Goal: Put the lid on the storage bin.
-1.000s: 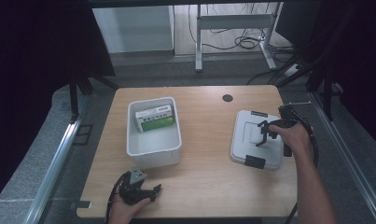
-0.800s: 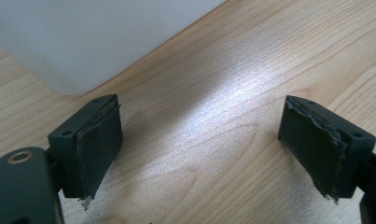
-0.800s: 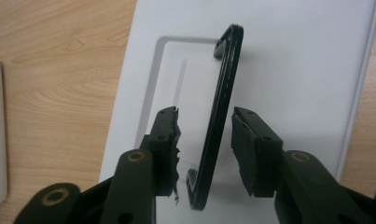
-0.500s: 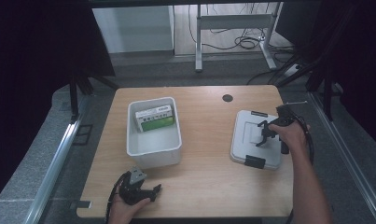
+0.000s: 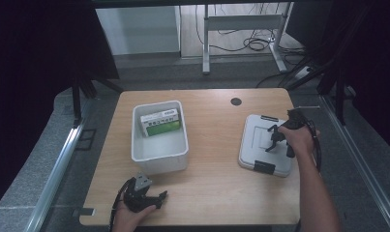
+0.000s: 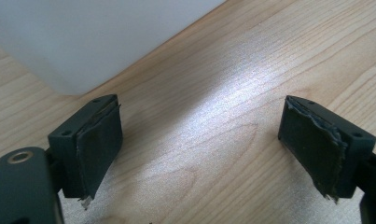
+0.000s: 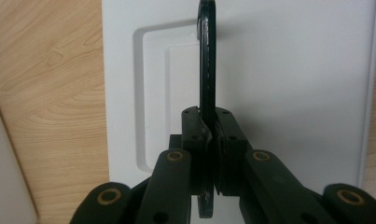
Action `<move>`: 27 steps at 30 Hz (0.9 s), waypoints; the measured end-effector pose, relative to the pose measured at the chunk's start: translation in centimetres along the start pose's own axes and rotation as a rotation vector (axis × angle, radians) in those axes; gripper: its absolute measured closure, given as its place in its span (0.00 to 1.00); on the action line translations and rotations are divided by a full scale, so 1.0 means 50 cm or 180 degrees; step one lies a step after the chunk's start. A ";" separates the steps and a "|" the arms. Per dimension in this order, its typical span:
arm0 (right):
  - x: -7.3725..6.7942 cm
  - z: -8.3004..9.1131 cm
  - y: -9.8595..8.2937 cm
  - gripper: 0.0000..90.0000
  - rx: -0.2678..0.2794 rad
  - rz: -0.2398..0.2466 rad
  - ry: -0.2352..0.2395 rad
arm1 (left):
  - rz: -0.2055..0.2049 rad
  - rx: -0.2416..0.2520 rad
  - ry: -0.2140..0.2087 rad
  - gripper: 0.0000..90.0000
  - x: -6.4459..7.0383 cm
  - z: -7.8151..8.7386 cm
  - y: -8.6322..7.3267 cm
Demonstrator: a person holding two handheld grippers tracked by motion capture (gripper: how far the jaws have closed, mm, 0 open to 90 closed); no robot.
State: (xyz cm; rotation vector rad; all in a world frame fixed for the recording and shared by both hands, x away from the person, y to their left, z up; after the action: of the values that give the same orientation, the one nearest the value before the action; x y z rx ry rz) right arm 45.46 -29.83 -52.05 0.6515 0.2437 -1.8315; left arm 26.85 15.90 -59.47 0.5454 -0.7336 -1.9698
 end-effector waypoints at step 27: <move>-0.061 0.109 -0.025 0.94 0.0173 0.0170 0.0386 | -0.0001 -0.0001 0.0003 0.15 0.000 0.000 0.000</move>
State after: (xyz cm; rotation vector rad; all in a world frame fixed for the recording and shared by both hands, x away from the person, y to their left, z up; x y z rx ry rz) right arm 43.26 -29.47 -46.06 0.8011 0.2552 -1.7549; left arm 26.85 15.89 -59.48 0.5462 -0.7325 -1.9699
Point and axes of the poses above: each handheld gripper's, and its own axes: z roughly backward along the jaws, y roughly out of its top, x roughly to its right, the point moved 7 cm from there along -z, roughly forward along the jaws, and after that the axes turned 9 degrees about y, right-handed, at the moved point
